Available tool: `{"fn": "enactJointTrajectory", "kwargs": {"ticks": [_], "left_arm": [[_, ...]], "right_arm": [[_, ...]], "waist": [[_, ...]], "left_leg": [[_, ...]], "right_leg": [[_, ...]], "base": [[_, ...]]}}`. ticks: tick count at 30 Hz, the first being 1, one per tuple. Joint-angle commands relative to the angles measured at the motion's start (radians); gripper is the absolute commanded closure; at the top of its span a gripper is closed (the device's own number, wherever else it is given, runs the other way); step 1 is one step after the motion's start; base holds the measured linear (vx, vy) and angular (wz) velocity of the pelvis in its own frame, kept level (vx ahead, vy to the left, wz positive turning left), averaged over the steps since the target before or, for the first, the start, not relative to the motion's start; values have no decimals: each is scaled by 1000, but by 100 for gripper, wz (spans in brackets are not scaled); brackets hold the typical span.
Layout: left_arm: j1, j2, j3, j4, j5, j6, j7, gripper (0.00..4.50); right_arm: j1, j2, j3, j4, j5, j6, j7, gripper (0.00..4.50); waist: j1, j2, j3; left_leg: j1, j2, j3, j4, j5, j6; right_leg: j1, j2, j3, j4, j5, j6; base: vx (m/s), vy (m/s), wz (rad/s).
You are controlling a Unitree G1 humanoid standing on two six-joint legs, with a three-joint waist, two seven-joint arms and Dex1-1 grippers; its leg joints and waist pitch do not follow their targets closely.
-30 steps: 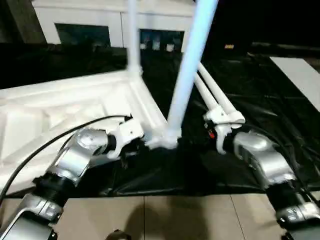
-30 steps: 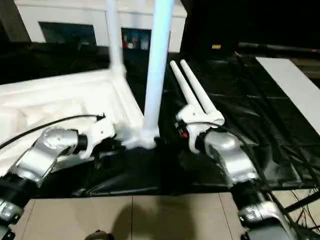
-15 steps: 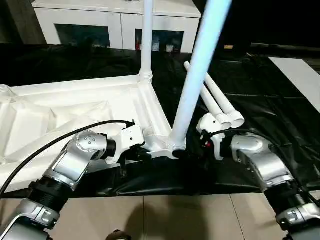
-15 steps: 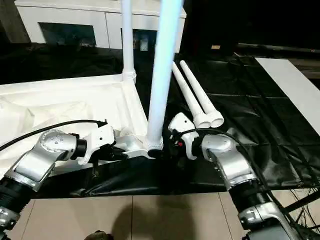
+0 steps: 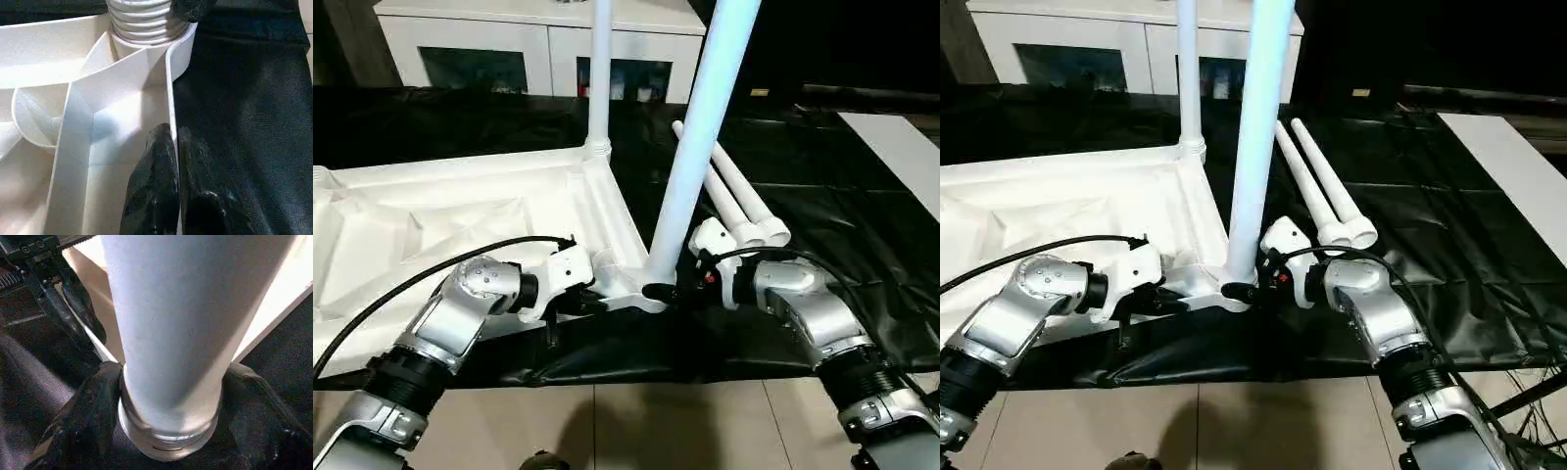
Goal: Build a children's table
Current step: Rotate leg to tighten
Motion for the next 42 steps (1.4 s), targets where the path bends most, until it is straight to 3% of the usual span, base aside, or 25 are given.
{"fn": "enactJointTrajectory", "kwargs": {"ticks": [1,6,8,12,14,15,17,19,20,22,25,29,31,34,38,40,41,42], "left_arm": [[14,9,-22,-7,14,-7,-20,450],[14,10,-24,-4,15,-7,-21,450],[13,2,-24,3,20,11,-2,450],[0,-27,-17,25,24,44,39,450],[-21,-68,-7,55,30,72,94,450],[-62,-138,2,113,53,101,199,450],[-89,-182,9,152,65,117,266,450],[-117,-229,17,193,79,137,340,450],[-136,-261,27,220,84,155,389,450],[-181,-345,46,292,98,174,508,450],[-202,-374,44,328,115,168,553,450],[-223,-383,39,358,139,140,562,450],[-223,-380,36,361,142,136,559,450],[-209,-344,30,345,146,103,527,450],[-187,-303,18,314,155,78,490,450],[-159,-260,10,260,157,81,443,450],[-155,-255,10,253,156,82,436,450],[-141,-237,10,229,154,86,417,450]], "right_arm": [[-5,-7,-2,16,-10,-11,8,169],[-8,13,-19,35,-6,-8,-16,184],[-4,71,-59,67,7,3,-117,184],[-5,129,-90,106,0,12,-241,185],[-13,175,-114,146,-12,14,-357,185],[-39,243,-157,224,-24,11,-534,185],[-62,276,-180,276,-32,2,-632,185],[-90,308,-202,335,-34,-3,-729,185],[-109,327,-216,372,-37,-19,-789,186],[-161,386,-244,464,-31,-69,-917,186],[-190,416,-254,509,-20,-99,-940,186],[-249,452,-259,571,-26,-173,-887,186],[-259,456,-270,582,-18,-186,-869,130],[-262,420,-262,554,-37,-239,-836,107],[-229,362,-228,465,-63,-230,-774,73],[-161,301,-189,317,-71,-155,-691,61],[-151,292,-183,297,-72,-145,-679,50],[-115,262,-166,227,-73,-110,-641,33]], "waist": [[1,9,-63],[0,11,-63],[-1,13,-62],[-10,12,-58],[-12,14,-55],[-15,13,-56],[-19,13,-54],[-20,16,-55],[-22,15,-54],[-22,14,-55],[-13,13,-57],[-7,11,-60],[-6,11,-61],[-6,11,-61],[-3,10,-62],[-2,9,-63],[3,9,-65],[-1,13,-66]], "left_leg": [[29,43,-13,-65,-191,13],[30,44,-14,-66,-202,9],[30,44,-14,-67,-212,5],[30,43,-19,-77,-264,-32],[38,43,-19,-78,-310,-50],[40,44,-20,-80,-321,-60],[44,42,-22,-81,-346,-81],[42,42,-25,-81,-357,-85],[48,41,-22,-79,-372,-83],[51,37,-22,-75,-391,-81],[40,38,-22,-79,-359,-65],[37,39,-20,-77,-330,-47],[33,39,-20,-77,-314,-39],[29,39,-21,-78,-302,-31],[25,40,-18,-76,-255,-14],[27,40,-17,-74,-238,-5],[25,41,-18,-73,-210,4],[26,41,-17,-73,-193,4]], "right_leg": [[36,-80,48,-75,7,-233],[35,-80,48,-76,2,-237],[32,-81,49,-77,-12,-239],[33,-82,48,-83,-117,-217],[23,-84,52,-92,-183,-210],[22,-84,52,-92,-200,-206],[16,-86,53,-96,-246,-201],[17,-87,54,-99,-259,-187],[9,-85,56,-102,-256,-183],[6,-86,58,-106,-276,-177],[13,-85,58,-105,-232,-152],[15,-84,57,-99,-170,-159],[19,-85,57,-97,-152,-162],[22,-85,55,-95,-135,-165],[27,-83,54,-91,-79,-175],[27,-82,54,-88,-60,-178],[34,-82,53,-85,-26,-173],[31,-79,53,-83,0,-183]], "base": [[0,0,0],[0,0,0],[0,0,0],[0,0,0],[0,0,0],[0,0,0],[0,0,0],[0,0,0],[0,0,0],[0,0,0],[0,0,0],[0,0,0],[0,0,0],[0,0,0],[0,0,0],[0,0,0],[0,0,0],[0,0,0]]}}
